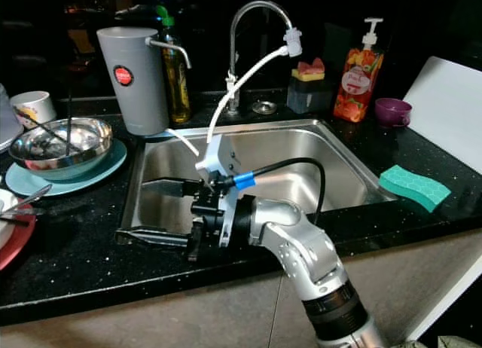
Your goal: Kitchen organization
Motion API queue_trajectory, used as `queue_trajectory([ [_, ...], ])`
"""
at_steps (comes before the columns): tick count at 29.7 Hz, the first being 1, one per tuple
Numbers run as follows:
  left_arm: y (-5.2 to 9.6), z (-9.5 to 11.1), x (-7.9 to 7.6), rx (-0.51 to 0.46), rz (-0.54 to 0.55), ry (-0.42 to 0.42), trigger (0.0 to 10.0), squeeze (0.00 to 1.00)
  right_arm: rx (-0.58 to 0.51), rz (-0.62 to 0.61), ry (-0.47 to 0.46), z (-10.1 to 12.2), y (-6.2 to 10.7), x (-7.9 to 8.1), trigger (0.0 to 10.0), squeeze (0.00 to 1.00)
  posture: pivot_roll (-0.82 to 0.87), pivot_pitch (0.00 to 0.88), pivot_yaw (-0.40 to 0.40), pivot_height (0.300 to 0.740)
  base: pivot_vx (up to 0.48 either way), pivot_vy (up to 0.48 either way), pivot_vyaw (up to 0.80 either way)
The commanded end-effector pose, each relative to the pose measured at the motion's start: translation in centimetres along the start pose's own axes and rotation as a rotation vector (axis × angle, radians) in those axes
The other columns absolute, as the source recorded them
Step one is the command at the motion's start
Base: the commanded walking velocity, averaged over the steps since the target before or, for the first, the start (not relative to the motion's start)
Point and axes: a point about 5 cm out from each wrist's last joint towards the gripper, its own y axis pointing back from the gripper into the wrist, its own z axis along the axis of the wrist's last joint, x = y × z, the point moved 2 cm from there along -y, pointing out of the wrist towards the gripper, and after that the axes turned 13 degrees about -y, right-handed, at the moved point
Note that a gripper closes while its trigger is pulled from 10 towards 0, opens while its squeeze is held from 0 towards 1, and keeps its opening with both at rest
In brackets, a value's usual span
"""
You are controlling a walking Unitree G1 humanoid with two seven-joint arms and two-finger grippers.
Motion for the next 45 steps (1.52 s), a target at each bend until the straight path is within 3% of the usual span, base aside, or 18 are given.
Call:
queue_trajectory([
  [1, 0.1, -0.3, 0.2, 0.024, 0.002, -0.002, 10.0, 0.00, -0.023, 0.007, 0.013, 0.8, 0.0, 0.3, 10.0, 0.00, 0.19, 0.081, -0.027, 0.740, 0.000, 0.000, 0.00],
  [9, 1.0, 0.8, 3.6, 0.003, 0.120, -0.047, 10.0, 0.00, -0.041, -0.041, 0.026, 1.4, 0.4, -0.3, 10.0, 0.00, 0.18, 0.077, -0.026, 0.740, 0.000, 0.000, 0.00],
  [15, -0.4, 3.0, 7.2, -0.074, 0.235, -0.101, 10.0, 0.00, -0.066, -0.109, 0.061, 2.7, 1.1, -1.5, 10.0, 0.00, 0.17, 0.073, -0.026, 0.740, 0.000, 0.000, 0.00],
  [16, -0.4, 3.0, 7.2, -0.074, 0.235, -0.101, 10.0, 0.00, -0.066, -0.109, 0.061, 2.7, 1.1, -1.5, 10.0, 0.00, 0.17, 0.073, -0.026, 0.740, 0.000, 0.000, 0.00],
  [19, -1.7, 6.6, 11.9, -0.179, 0.412, -0.161, 10.0, 0.00, -0.069, -0.145, 0.081, 3.2, 1.6, -2.0, 10.0, 0.00, 0.15, 0.078, -0.026, 0.740, 0.000, 0.000, 0.00],
  [20, -1.8, 7.6, 13.1, -0.210, 0.460, -0.166, 10.0, 0.00, -0.069, -0.153, 0.085, 3.3, 1.8, -2.0, 10.0, 0.00, 0.15, 0.078, -0.026, 0.740, 0.000, 0.000, 0.00],
  [21, -1.8, 7.6, 13.1, -0.210, 0.460, -0.166, 10.0, 0.00, -0.069, -0.153, 0.085, 3.3, 1.8, -2.0, 10.0, 0.00, 0.15, 0.078, -0.026, 0.740, 0.000, 0.000, 0.00],
  [23, -1.6, 9.9, 16.5, -0.269, 0.618, -0.161, 10.0, 0.00, -0.073, -0.190, 0.103, 3.7, 2.2, -2.4, 10.0, 0.00, 0.12, 0.086, -0.010, 0.740, 0.000, 0.000, 0.00],
  [28, -1.4, 11.3, 19.0, -0.331, 0.758, -0.078, 10.0, 0.00, -0.067, -0.243, 0.129, 3.9, 2.9, -3.1, 10.0, 0.00, 0.12, 0.092, 0.000, 0.740, 0.000, 0.000, 0.00],
  [30, -1.6, 12.4, 20.8, -0.397, 0.862, 0.049, 10.0, 0.00, -0.050, -0.345, 0.165, 4.2, 3.9, -4.2, 10.0, 0.00, 0.08, 0.104, 0.019, 0.740, 0.000, 0.000, 0.00],
  [32, -1.7, 12.7, 21.2, -0.417, 0.888, 0.091, 10.0, 0.00, -0.046, -0.383, 0.177, 4.3, 4.3, -4.6, 10.0, 0.00, 0.08, 0.104, 0.019, 0.740, 0.000, 0.000, 0.00],
  [34, -2.9, 13.9, 22.2, -0.545, 0.908, 0.338, 10.0, 0.00, -0.030, -0.540, 0.209, 4.7, 6.0, -6.3, 10.0, 0.00, 0.07, 0.109, 0.028, 0.740, 0.000, 0.000, 0.00],
  [35, -2.9, 13.9, 22.2, -0.545, 0.908, 0.338, 10.0, 0.00, -0.030, -0.540, 0.209, 4.7, 6.0, -6.3, 10.0, 0.00, 0.07, 0.109, 0.028, 0.740, 0.000, 0.000, 0.00],
  [36, -3.6, 14.4, 22.4, -0.596, 0.895, 0.435, 10.0, 0.00, -0.026, -0.595, 0.222, 4.8, 6.7, -6.8, 10.0, 0.00, 0.05, 0.114, 0.034, 0.740, 0.000, 0.000, 0.00],
  [38, -5.7, 15.6, 22.2, -0.672, 0.817, 0.669, 10.0, 0.00, -0.033, -0.712, 0.258, 5.4, 8.1, -7.7, 10.0, 0.00, 0.04, 0.119, 0.036, 0.740, 0.000, 0.000, 0.00],
  [41, -9.0, 16.9, 21.1, -0.695, 0.703, 0.976, 10.0, 0.00, -0.074, -0.874, 0.315, 6.5, 9.7, -8.9, 10.0, 0.00, 0.04, 0.127, 0.035, 0.740, 0.000, 0.000, 0.00],
  [44, -10.9, 18.1, 20.0, -0.703, 0.629, 1.161, 10.0, 0.00, -0.125, -0.960, 0.358, 7.5, 10.4, -9.4, 10.0, 0.00, 0.03, 0.142, 0.035, 0.740, 0.000, 0.000, 0.00],
  [45, -10.9, 18.1, 20.0, -0.703, 0.629, 1.161, 10.0, 0.00, -0.125, -0.960, 0.358, 7.5, 10.4, -9.4, 10.0, 0.00, 0.03, 0.142, 0.035, 0.740, 0.000, 0.000, 0.00],
])
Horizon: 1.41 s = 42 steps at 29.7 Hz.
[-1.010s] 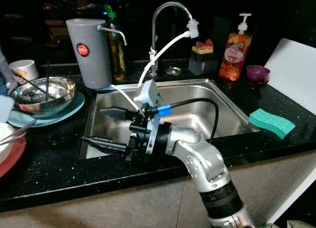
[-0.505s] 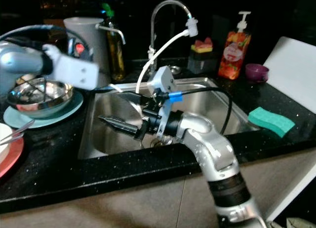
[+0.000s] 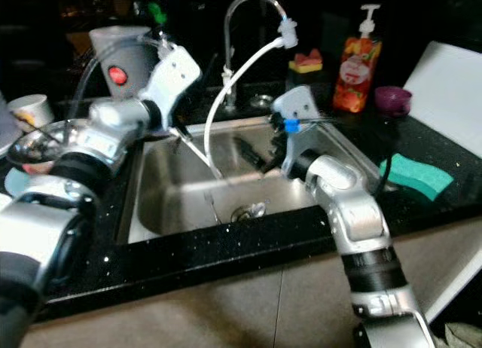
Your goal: Kitchen organization
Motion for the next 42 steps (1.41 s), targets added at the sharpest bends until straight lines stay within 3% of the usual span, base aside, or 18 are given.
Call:
queue_trajectory([
  [1, 0.1, -1.6, -0.2, 0.058, 0.036, 0.098, 10.0, 0.00, -0.031, -0.032, 0.017, 0.5, -0.2, -0.3, 10.0, 0.00, 0.03, 0.142, 0.035, 0.740, 0.000, 0.000, 0.00],
  [4, 0.4, -3.7, -0.6, 0.153, 0.106, 0.220, 10.0, 0.05, -0.064, -0.072, 0.022, 1.0, -0.2, -0.6, 10.0, 0.00, 0.04, 0.159, 0.035, 0.740, 0.000, 0.000, 0.00],
  [5, 0.4, -3.7, -0.6, 0.153, 0.106, 0.220, 10.0, 0.05, -0.064, -0.072, 0.022, 1.0, -0.2, -0.6, 10.0, 0.00, 0.04, 0.159, 0.035, 0.740, 0.000, 0.000, 0.00],
  [6, 0.5, -4.3, -0.7, 0.180, 0.129, 0.264, 10.0, 0.17, -0.074, -0.085, 0.022, 1.1, -0.2, -0.7, 10.0, 0.00, 0.04, 0.163, 0.035, 0.740, 0.000, 0.000, 0.00],
  [7, 0.5, -4.3, -0.7, 0.180, 0.129, 0.264, 10.0, 0.17, -0.074, -0.085, 0.022, 1.1, -0.2, -0.7, 10.0, 0.00, 0.04, 0.163, 0.035, 0.740, 0.000, 0.000, 0.00],
  [8, 0.7, -5.1, -0.7, 0.220, 0.166, 0.334, 10.0, 0.42, -0.087, -0.104, 0.022, 1.2, -0.3, -0.9, 10.0, 0.00, 0.04, 0.178, 0.035, 0.740, 0.000, 0.000, 0.00],
  [9, 0.9, -5.6, -0.8, 0.243, 0.181, 0.382, 10.0, 1.00, -0.092, -0.112, 0.022, 1.2, -0.3, -0.9, 10.0, 0.00, 0.04, 0.187, 0.036, 0.740, 0.000, 0.000, 0.00],
  [12, 1.1, -6.6, -1.3, 0.271, 0.184, 0.432, 10.0, 1.00, -0.093, -0.130, 0.025, 1.0, -0.2, -1.1, 10.0, 0.00, 0.03, 0.193, 0.034, 0.740, 0.000, 0.000, 0.00],
  [16, 1.2, -7.2, -1.9, 0.280, 0.172, 0.418, 10.0, 1.00, -0.082, -0.157, 0.035, 0.2, 0.0, -1.5, 10.0, 0.00, 0.03, 0.211, 0.031, 0.740, 0.000, 0.000, 0.00],
  [23, 1.3, -6.1, -0.6, 0.232, 0.193, 0.395, 10.0, 1.00, -0.080, -0.190, 0.028, -0.3, 0.4, -1.7, 10.0, 0.00, 0.04, 0.217, 0.031, 0.740, 0.000, 0.000, 0.00],
  [24, 1.3, -5.5, -0.1, 0.238, 0.189, 0.348, 10.0, 0.11, -0.083, -0.199, 0.023, -0.4, 0.5, -1.8, 10.0, 0.00, 0.04, 0.217, 0.031, 0.740, 0.000, 0.000, 0.00],
  [25, 1.3, -5.1, 0.1, 0.245, 0.186, 0.316, 10.0, 0.11, -0.085, -0.205, 0.020, -0.4, 0.6, -1.8, 10.0, 0.00, 0.05, 0.214, 0.030, 0.740, 0.000, 0.000, 0.00],
  [26, 1.4, -4.6, 0.8, 0.267, 0.213, 0.262, 10.0, 0.00, -0.088, -0.212, 0.015, -0.4, 0.7, -1.9, 10.0, 0.00, 0.05, 0.214, 0.030, 0.740, 0.000, 0.000, 0.00],
  [29, 1.8, -3.4, 2.2, 0.286, 0.275, 0.185, 10.0, 0.00, -0.095, -0.223, 0.008, -0.5, 0.8, -2.0, 10.0, 0.00, 0.05, 0.210, 0.028, 0.740, 0.000, 0.000, 0.00],
  [33, 3.6, -0.2, 5.9, 0.130, 0.357, 0.189, 10.0, 0.00, -0.106, -0.244, -0.011, -0.5, 1.1, -2.1, 10.0, 0.00, 0.07, 0.209, 0.023, 0.740, 0.000, 0.000, 0.00],
  [37, 4.8, -0.1, 7.6, 0.114, 0.394, 0.124, 10.0, 0.00, -0.111, -0.253, -0.018, -0.5, 1.2, -2.1, 10.0, 0.00, 0.07, 0.208, 0.020, 0.740, 0.000, 0.000, 0.00],
  [40, 7.3, -1.9, 10.6, 0.217, 0.509, 0.146, 10.0, 0.00, -0.120, -0.267, -0.023, -0.5, 1.3, -2.2, 10.0, 0.00, 0.07, 0.208, 0.013, 0.740, 0.000, 0.000, 0.00],
  [42, 8.0, -2.5, 11.3, 0.257, 0.543, 0.149, 10.0, 0.00, -0.122, -0.271, -0.024, -0.4, 1.4, -2.3, 10.0, 0.00, 0.07, 0.209, 0.009, 0.740, 0.000, 0.000, 0.00],
])
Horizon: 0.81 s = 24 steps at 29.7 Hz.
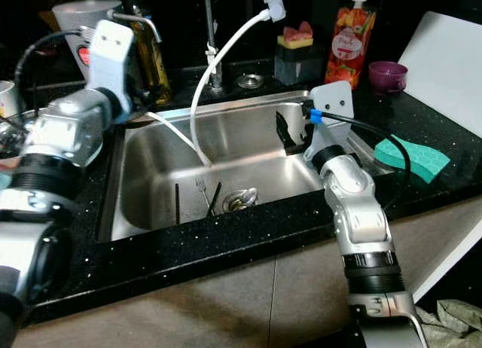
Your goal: Kitchen organization
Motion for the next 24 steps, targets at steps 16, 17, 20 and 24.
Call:
queue_trajectory([
  [16, 1.4, -2.3, 5.5, 0.151, 0.121, 0.112, 10.0, 0.44, -0.028, 0.029, -0.005, 0.6, 0.0, 0.8, 10.0, 0.00, 0.07, 0.185, -0.006, 0.740, 0.000, 0.000, 0.00],
  [17, 1.4, -2.3, 5.5, 0.151, 0.121, 0.112, 10.0, 0.44, -0.028, 0.029, -0.005, 0.6, 0.0, 0.8, 10.0, 0.00, 0.07, 0.185, -0.006, 0.740, 0.000, 0.000, 0.00],
  [20, 2.0, -3.7, 7.8, 0.216, 0.283, 0.211, 10.0, 0.00, -0.060, 0.068, 0.015, 1.2, -0.1, 1.4, 10.0, 0.00, 0.07, 0.180, -0.012, 0.740, 0.000, 0.000, 0.00],
  [24, 2.1, -4.8, 7.9, 0.250, 0.330, 0.240, 10.0, 0.00, -0.093, 0.202, 0.028, 2.2, -0.2, 3.3, 10.0, 0.00, 0.07, 0.179, -0.013, 0.740, 0.000, 0.000, 0.00],
])
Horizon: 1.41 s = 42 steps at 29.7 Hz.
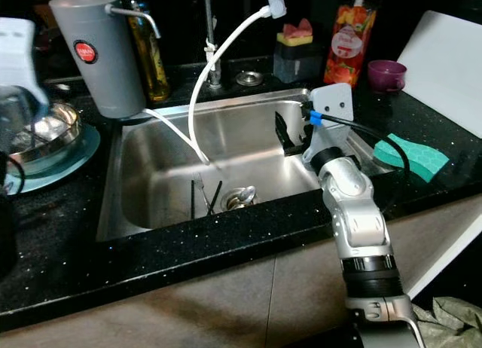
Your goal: Kitchen organization
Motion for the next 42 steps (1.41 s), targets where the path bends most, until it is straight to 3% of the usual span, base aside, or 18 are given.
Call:
queue_trajectory([
  [1, -0.2, -0.9, 0.6, 0.032, 0.036, 0.017, 10.0, 0.00, -0.056, 0.149, 0.011, 1.6, -0.4, 2.5, 10.0, 0.00, 0.07, 0.179, -0.013, 0.740, 0.000, 0.000, 0.00],
  [2, -0.3, -1.5, 0.4, 0.049, 0.050, 0.020, 10.0, 0.00, -0.043, 0.239, 0.016, 1.6, -0.4, 3.8, 10.0, 0.00, 0.07, 0.175, -0.011, 0.740, 0.000, 0.000, 0.00],
  [5, -0.4, -2.0, 0.2, 0.063, 0.059, 0.021, 10.0, 0.00, -0.032, 0.319, 0.020, 1.5, -0.5, 5.1, 10.0, 0.00, 0.06, 0.174, -0.012, 0.740, 0.000, 0.000, 0.00],
  [6, -0.5, -2.8, -0.2, 0.085, 0.081, 0.023, 10.0, 0.00, -0.022, 0.434, 0.018, 1.4, -0.6, 7.3, 10.0, 0.00, 0.06, 0.171, -0.011, 0.740, 0.000, 0.000, 0.00],
  [7, -0.6, -3.0, -0.2, 0.092, 0.093, 0.027, 10.0, 0.00, -0.025, 0.468, 0.009, 1.5, -0.6, 8.0, 10.0, 0.00, 0.06, 0.170, -0.010, 0.740, 0.000, 0.000, 0.00],
  [11, -0.6, -3.1, -0.1, 0.099, 0.128, 0.026, 10.0, 0.00, -0.040, 0.529, -0.007, 2.0, -0.8, 9.3, 10.0, 0.00, 0.06, 0.170, -0.010, 0.740, 0.000, 0.000, 0.00],
  [12, -0.6, -3.1, 0.0, 0.098, 0.141, 0.025, 10.0, 1.00, -0.050, 0.544, -0.014, 2.1, -1.1, 9.7, 10.0, 0.00, 0.05, 0.170, -0.012, 0.740, 0.000, 0.000, 0.00],
  [20, -0.7, -3.7, 0.2, 0.121, 0.174, 0.059, 10.0, 1.00, -0.052, 0.578, -0.032, 2.3, -1.3, 10.3, 10.0, 0.00, 0.06, 0.172, -0.024, 0.740, 0.000, 0.000, 0.00],
  [21, -0.7, -4.0, 0.2, 0.135, 0.182, 0.098, 10.0, 0.27, -0.050, 0.590, -0.033, 2.3, -1.3, 10.4, 10.0, 0.00, 0.05, 0.173, -0.032, 0.740, 0.000, 0.000, 0.00],
  [22, -0.7, -4.2, 0.3, 0.144, 0.186, 0.124, 10.0, 0.27, -0.048, 0.598, -0.032, 2.2, -1.4, 10.5, 10.0, 0.00, 0.05, 0.173, -0.032, 0.740, 0.000, 0.000, 0.00],
  [23, -0.7, -4.4, 0.2, 0.151, 0.188, 0.152, 10.0, 0.00, -0.048, 0.605, -0.032, 2.3, -1.4, 10.7, 10.0, 0.00, 0.05, 0.173, -0.032, 0.740, 0.000, 0.000, 0.00],
  [36, -0.8, -5.2, -1.1, 0.189, 0.146, 0.256, 10.0, 0.00, -0.070, 0.745, -0.017, 3.6, -1.0, 12.8, 10.0, 0.00, 0.03, 0.165, -0.022, 0.740, 0.000, 0.000, 0.00],
  [37, -0.8, -5.3, -1.2, 0.194, 0.141, 0.267, 8.5, 0.00, -0.072, 0.744, -0.018, 3.7, -1.0, 12.8, 10.0, 0.00, 0.03, 0.165, -0.022, 0.740, 0.000, 0.000, 0.00],
  [38, -0.8, -5.3, -1.2, 0.194, 0.141, 0.267, 8.5, 0.00, -0.072, 0.744, -0.018, 3.7, -1.0, 12.8, 10.0, 0.00, 0.03, 0.165, -0.022, 0.740, 0.000, 0.000, 0.00],
  [39, -0.8, -5.5, -1.3, 0.203, 0.139, 0.279, 5.9, 0.00, -0.073, 0.739, -0.021, 3.6, -1.0, 12.7, 10.0, 0.00, 0.03, 0.165, -0.017, 0.740, 0.000, 0.000, 0.00],
  [40, -0.8, -5.6, -1.3, 0.210, 0.137, 0.286, 5.9, 0.00, -0.074, 0.735, -0.023, 3.6, -1.0, 12.7, 10.0, 0.00, 0.03, 0.165, -0.017, 0.740, 0.000, 0.000, 0.00],
  [41, -0.8, -5.7, -1.3, 0.211, 0.136, 0.290, 1.9, 0.00, -0.072, 0.726, -0.026, 3.3, -1.0, 12.3, 10.0, 0.00, 0.03, 0.165, -0.015, 0.740, 0.000, 0.000, 0.00],
  [42, -0.8, -5.7, -1.3, 0.211, 0.135, 0.290, 1.9, 0.00, -0.069, 0.721, -0.027, 3.1, -1.0, 12.1, 10.0, 0.00, 0.03, 0.165, -0.015, 0.740, 0.000, 0.000, 0.00],
])
